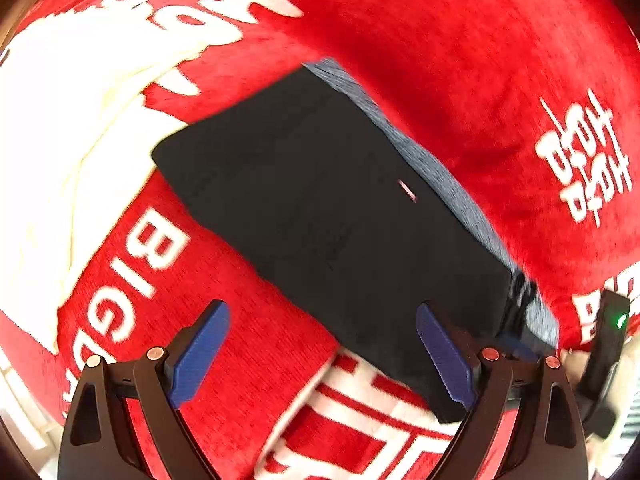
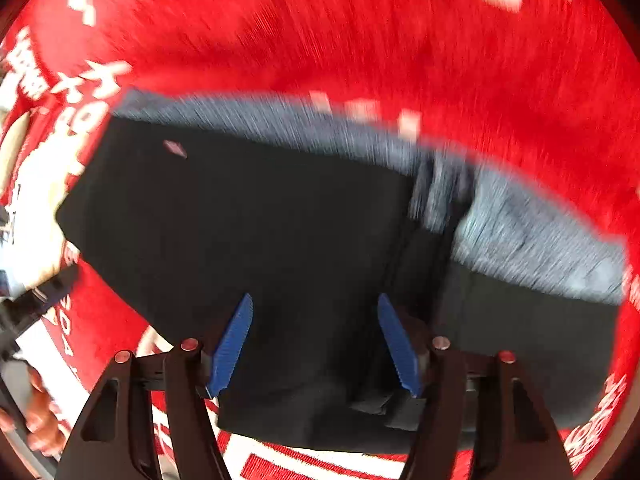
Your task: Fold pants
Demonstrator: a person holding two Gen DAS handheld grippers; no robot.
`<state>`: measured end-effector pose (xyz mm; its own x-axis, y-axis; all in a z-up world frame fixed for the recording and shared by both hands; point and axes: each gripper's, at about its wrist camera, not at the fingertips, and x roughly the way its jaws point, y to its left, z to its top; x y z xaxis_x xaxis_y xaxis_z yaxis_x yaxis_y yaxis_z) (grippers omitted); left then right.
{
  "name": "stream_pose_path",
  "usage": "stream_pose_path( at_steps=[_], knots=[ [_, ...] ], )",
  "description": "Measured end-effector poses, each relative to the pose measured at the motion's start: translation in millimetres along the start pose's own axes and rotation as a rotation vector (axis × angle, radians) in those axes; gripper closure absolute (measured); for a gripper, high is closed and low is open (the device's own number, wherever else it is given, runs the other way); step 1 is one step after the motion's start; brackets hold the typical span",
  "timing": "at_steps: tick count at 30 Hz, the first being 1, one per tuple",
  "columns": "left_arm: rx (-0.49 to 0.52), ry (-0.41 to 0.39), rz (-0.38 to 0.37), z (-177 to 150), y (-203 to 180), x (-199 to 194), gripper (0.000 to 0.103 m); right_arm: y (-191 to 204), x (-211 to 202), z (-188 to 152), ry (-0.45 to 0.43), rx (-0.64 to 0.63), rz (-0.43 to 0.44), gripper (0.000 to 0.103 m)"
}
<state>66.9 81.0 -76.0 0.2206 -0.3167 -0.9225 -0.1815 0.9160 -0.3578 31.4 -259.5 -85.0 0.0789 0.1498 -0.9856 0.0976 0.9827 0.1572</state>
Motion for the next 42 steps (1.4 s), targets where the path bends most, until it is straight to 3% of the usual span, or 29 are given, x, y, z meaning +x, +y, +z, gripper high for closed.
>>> stream_pose_path(
  at_steps=[2, 8, 15, 22, 27, 34, 36, 38, 40, 42],
  knots=[
    [-0.032, -0.002, -0.028, 5.2, 9.7, 5.5, 0.008, 3.7, -2.6, -4.8, -0.046, -0.029, -0.004, 0.031],
    [-0.112, 0.01, -0.191, 12.6, 20.0, 28.7, 0.008, 25.7, 4.6, -11.8, -0.042, -0.156, -0.093, 0.023],
    [-0.144, -0.026, -0.338, 21.3, 22.7, 42.3, 0.008, 28.1, 9.6, -20.5, -0.058, -0.177, -0.112, 0.022],
    [-0.191, -0.076, -0.418, 24.2, 25.7, 43.4, 0.004, 28.6, 7.3, -16.5, -0.058, -0.157, -0.1, 0.022],
    [-0.189, -0.115, -0.588, 37.7, 18.6, 32.3, 0.004, 30.3, 10.2, -11.1, -0.057, -0.144, -0.085, 0.022],
    [-0.205, -0.099, -0.463, 50.8, 13.0, 55.5, 0.004, 24.4, 7.4, -13.6, -0.071, -0.153, -0.06, 0.022],
    [-0.189, -0.092, -0.391, 52.5, 4.1, 56.4, 0.006, 22.8, 6.7, -15.0, -0.078, -0.151, -0.058, 0.022],
    [-0.171, -0.095, -0.301, 52.9, -5.4, 56.5, 0.017, 22.0, 6.2, -15.8, -0.082, -0.146, -0.058, 0.022],
    [-0.131, -0.094, -0.168, 53.1, -11.9, 55.9, 0.057, 20.1, 4.5, -15.3, -0.087, -0.132, -0.05, 0.022],
    [-0.104, -0.09, -0.095, 53.4, -14.3, 55.9, 0.072, 16.3, 2.0, -12.8, -0.086, -0.111, -0.037, 0.021]
  ],
)
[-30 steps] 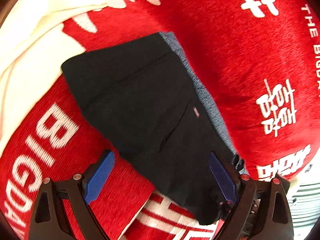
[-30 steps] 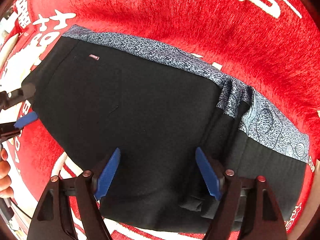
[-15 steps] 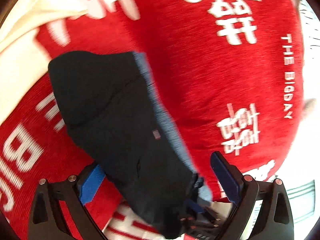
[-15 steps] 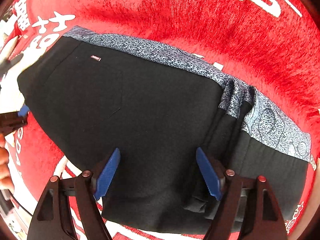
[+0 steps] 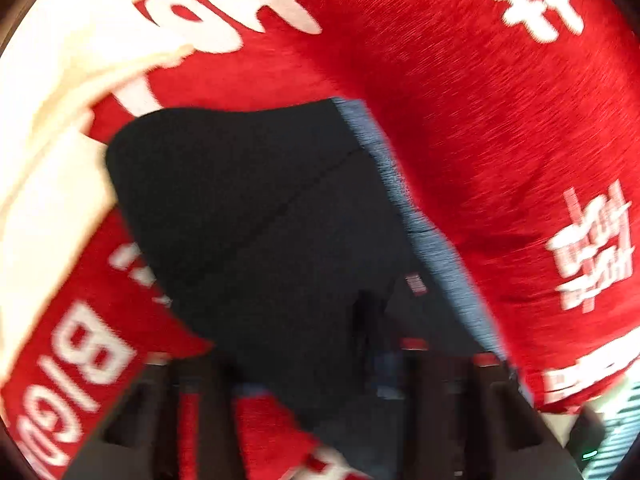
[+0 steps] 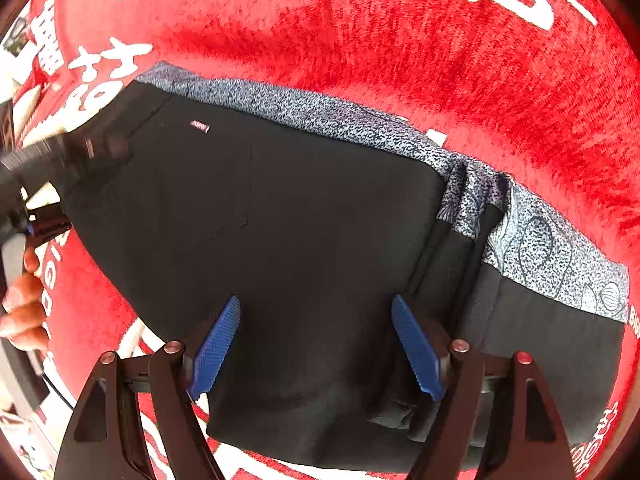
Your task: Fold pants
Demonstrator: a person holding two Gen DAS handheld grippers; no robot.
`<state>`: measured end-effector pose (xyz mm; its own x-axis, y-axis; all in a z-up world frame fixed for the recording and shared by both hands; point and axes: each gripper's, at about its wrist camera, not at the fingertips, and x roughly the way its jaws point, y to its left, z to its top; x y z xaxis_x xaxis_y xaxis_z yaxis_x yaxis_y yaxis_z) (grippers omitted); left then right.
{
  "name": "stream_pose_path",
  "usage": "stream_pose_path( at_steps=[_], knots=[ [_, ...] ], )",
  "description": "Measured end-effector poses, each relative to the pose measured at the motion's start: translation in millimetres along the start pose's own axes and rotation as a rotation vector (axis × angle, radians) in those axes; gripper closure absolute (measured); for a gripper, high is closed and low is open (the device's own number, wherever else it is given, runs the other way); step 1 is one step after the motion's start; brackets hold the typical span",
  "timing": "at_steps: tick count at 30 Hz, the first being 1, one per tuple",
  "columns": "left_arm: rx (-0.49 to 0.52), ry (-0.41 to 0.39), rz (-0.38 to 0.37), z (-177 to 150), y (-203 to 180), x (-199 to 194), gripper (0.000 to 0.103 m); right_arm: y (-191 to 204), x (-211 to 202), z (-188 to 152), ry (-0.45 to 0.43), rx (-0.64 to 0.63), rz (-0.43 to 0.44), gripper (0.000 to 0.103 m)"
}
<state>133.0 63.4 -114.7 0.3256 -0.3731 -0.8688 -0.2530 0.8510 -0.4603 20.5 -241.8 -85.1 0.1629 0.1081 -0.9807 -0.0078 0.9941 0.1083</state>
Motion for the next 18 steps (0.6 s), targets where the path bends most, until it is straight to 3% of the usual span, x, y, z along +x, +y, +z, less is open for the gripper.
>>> stream_pose_path(
  at_steps=[2, 6, 10, 13, 18],
  knots=[
    [0.038, -0.016, 0.021, -2.2, -1.4, -5.1, 0.074, -4.1, -4.0, 3.2, 0.004, 0.023, 0.015, 0.021],
    [0.282, -0.111, 0.166, -19.3, -41.8, -17.9, 0.077, -15.6, -18.8, 10.9, 0.014, 0.085, 0.052, 0.021],
    [0.514, -0.209, 0.295, -46.2, -73.7, -31.9, 0.077, -24.8, -39.8, 28.0, 0.041, 0.135, 0.144, 0.021],
    [0.631, -0.245, 0.345, -59.9, -87.5, -35.5, 0.077, -25.0, -56.6, 51.7, 0.066, 0.15, 0.221, 0.02],
    [0.712, -0.276, 0.373, -69.0, -101.0, -41.2, 0.077, 7.3, -79.1, 107.5, 0.119, 0.086, 0.278, 0.001]
  ],
)
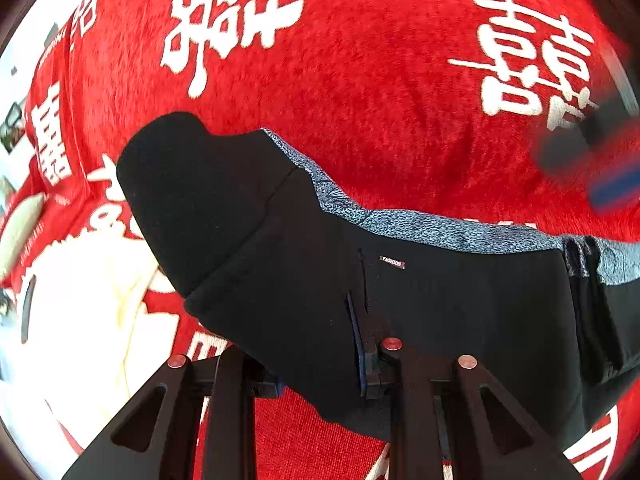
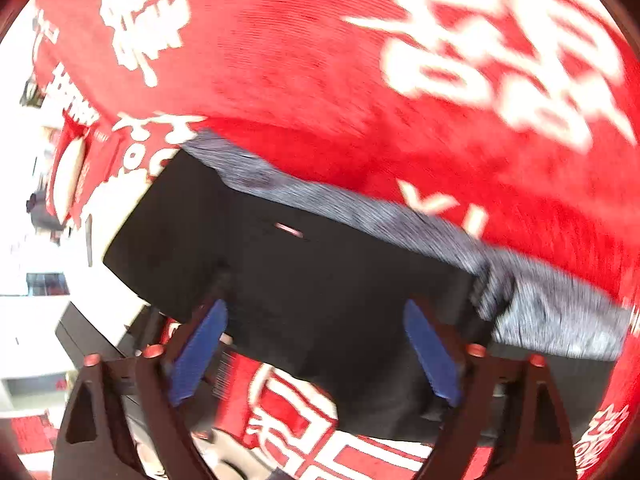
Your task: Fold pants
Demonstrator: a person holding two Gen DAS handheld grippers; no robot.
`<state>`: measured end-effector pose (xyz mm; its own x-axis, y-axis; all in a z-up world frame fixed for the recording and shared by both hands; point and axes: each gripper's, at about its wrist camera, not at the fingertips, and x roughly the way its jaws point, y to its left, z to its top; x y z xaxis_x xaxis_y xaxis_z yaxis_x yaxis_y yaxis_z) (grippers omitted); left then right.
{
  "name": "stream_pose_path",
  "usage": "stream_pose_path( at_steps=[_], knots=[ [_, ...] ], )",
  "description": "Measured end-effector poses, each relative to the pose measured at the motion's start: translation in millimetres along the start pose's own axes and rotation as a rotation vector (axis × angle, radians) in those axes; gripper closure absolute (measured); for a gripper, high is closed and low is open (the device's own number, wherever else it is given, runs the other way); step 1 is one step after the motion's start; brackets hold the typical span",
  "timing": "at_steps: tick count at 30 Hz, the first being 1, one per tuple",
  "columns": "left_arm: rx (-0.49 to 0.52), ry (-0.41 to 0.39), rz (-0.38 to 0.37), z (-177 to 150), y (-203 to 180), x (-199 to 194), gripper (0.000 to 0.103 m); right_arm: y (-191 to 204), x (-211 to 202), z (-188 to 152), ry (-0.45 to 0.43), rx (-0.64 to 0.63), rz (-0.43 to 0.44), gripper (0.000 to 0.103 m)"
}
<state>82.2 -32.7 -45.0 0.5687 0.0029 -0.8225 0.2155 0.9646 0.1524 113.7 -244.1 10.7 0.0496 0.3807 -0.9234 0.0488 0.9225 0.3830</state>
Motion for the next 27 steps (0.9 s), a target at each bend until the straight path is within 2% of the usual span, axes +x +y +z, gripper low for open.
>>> stream_pose_path(
  at_steps=[3, 7, 9, 13, 16, 17, 18, 19, 20, 22, 27],
  knots=[
    [0.046, -0.023, 0.011, 1.7, -7.0, -9.0, 0.077, 42.6, 0.1, 35.2, 0.052, -0.09, 0.034, 0.0],
    [0.105, -0.056, 0.026, 4.4, -20.8, -22.4, 0.077, 99.4, 20.7, 70.1, 0.172, -0.204, 0.037, 0.0],
    [0.131, -0.073, 0.029, 5.6, -26.7, -28.8, 0.077, 122.7, 34.7, 79.6, 0.209, -0.268, -0.026, 0.0],
    [0.158, -0.095, 0.025, 5.2, -34.9, -40.5, 0.077, 149.1, 70.7, 85.5, 0.296, -0.37, -0.226, 0.0],
    [0.164, -0.106, 0.022, 8.5, -39.8, -43.7, 0.077, 151.2, 85.9, 86.9, 0.327, -0.392, -0.289, 0.0],
    [0.166, -0.107, 0.022, 9.0, -41.7, -44.2, 0.077, 148.2, 88.3, 87.7, 0.328, -0.383, -0.307, 0.003],
    [0.165, -0.107, 0.021, 10.0, -43.9, -42.9, 0.077, 143.7, 89.6, 88.1, 0.327, -0.371, -0.317, 0.012],
    [0.163, -0.102, 0.018, 10.4, -44.0, -44.3, 0.077, 137.9, 88.8, 88.3, 0.32, -0.355, -0.31, 0.053],
    [0.161, -0.093, 0.013, 10.4, -43.1, -45.4, 0.077, 131.2, 86.4, 88.6, 0.308, -0.33, -0.297, 0.075],
    [0.168, -0.104, 0.002, 11.1, -44.7, -53.8, 0.077, 114.4, 74.9, 89.0, 0.267, -0.252, -0.224, 0.075],
    [0.23, -0.152, -0.016, 15.1, -63.2, -76.6, 0.077, 93.4, 33.6, 79.1, 0.159, -0.231, -0.123, 0.076]
  ],
)
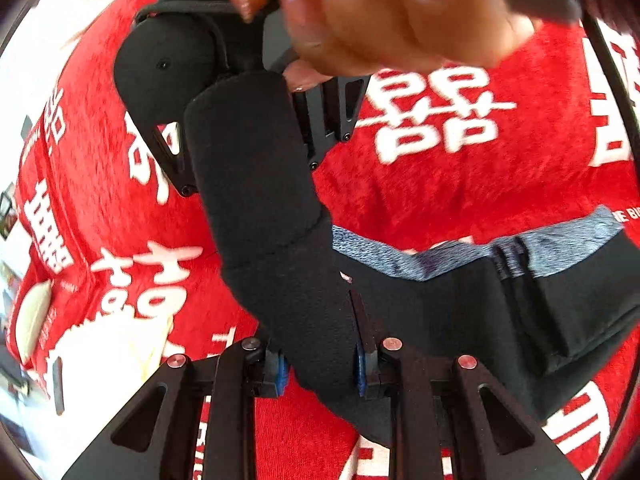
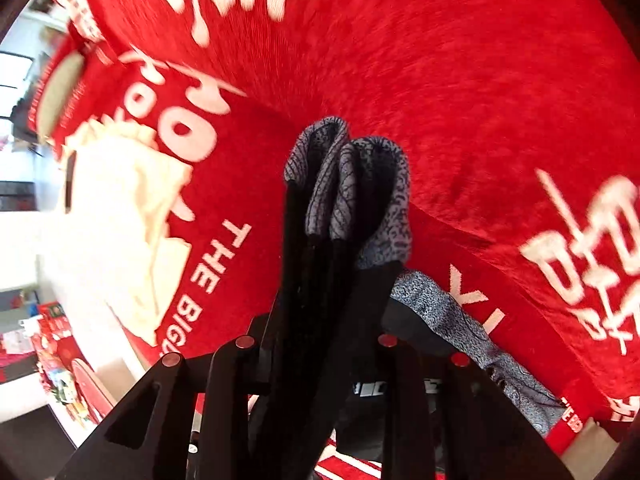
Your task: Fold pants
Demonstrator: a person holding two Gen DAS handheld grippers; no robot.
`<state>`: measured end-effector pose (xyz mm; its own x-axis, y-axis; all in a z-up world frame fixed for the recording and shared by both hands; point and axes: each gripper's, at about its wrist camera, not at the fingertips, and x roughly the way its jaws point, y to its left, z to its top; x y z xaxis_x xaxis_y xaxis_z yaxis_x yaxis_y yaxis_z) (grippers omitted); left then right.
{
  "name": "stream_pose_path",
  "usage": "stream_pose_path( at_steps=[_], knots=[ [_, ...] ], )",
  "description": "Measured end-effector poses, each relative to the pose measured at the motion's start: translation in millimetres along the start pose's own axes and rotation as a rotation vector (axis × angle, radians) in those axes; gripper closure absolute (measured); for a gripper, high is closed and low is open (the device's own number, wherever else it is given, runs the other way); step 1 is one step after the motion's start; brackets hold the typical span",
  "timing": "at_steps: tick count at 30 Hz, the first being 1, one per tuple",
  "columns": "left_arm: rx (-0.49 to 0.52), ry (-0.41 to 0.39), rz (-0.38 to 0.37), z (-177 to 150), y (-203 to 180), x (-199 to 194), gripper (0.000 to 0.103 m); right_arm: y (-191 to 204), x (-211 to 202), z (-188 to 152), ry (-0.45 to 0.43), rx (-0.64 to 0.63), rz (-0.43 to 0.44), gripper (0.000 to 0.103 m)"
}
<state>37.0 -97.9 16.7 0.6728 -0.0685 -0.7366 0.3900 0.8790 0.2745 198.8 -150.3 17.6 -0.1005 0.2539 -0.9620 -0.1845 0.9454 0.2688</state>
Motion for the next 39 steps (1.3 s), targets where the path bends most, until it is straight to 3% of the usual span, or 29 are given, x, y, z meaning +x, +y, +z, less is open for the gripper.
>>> stream_pose_path(
  at_steps=[9, 15, 22, 29, 34, 39],
  knots=[
    [0.124, -0.096, -0.092, 19.6, -44.3, -53.5, 0.077, -56.7, -71.4, -63.6, -0.18, 0.043, 0.181, 0.076],
    [0.169, -0.08, -0.226, 35.4, -98.6, -80.1, 0.077, -118.0, -98.2, -132.9, -0.311, 0.124, 0.259, 0.076],
    [0.286, -0.072, -0.293, 35.3, -178.0, -97.8, 0.077, -201.2, -105.7, -204.3, -0.382, 0.261, 0.345, 0.076],
    [0.428, -0.016, -0.312, 20.1, -252.3, -80.8, 0.077, -277.6, -68.8, -259.6, -0.383, 0.384, 0.373, 0.076],
    [0.475, 0.076, -0.277, 2.0, -290.3, -56.7, 0.077, -306.9, -21.7, -269.3, -0.339, 0.384, 0.345, 0.076],
    [0.517, 0.102, -0.259, -5.5, -305.0, -45.2, 0.076, -328.5, 11.0, -276.2, -0.331, 0.409, 0.357, 0.074]
  ],
)
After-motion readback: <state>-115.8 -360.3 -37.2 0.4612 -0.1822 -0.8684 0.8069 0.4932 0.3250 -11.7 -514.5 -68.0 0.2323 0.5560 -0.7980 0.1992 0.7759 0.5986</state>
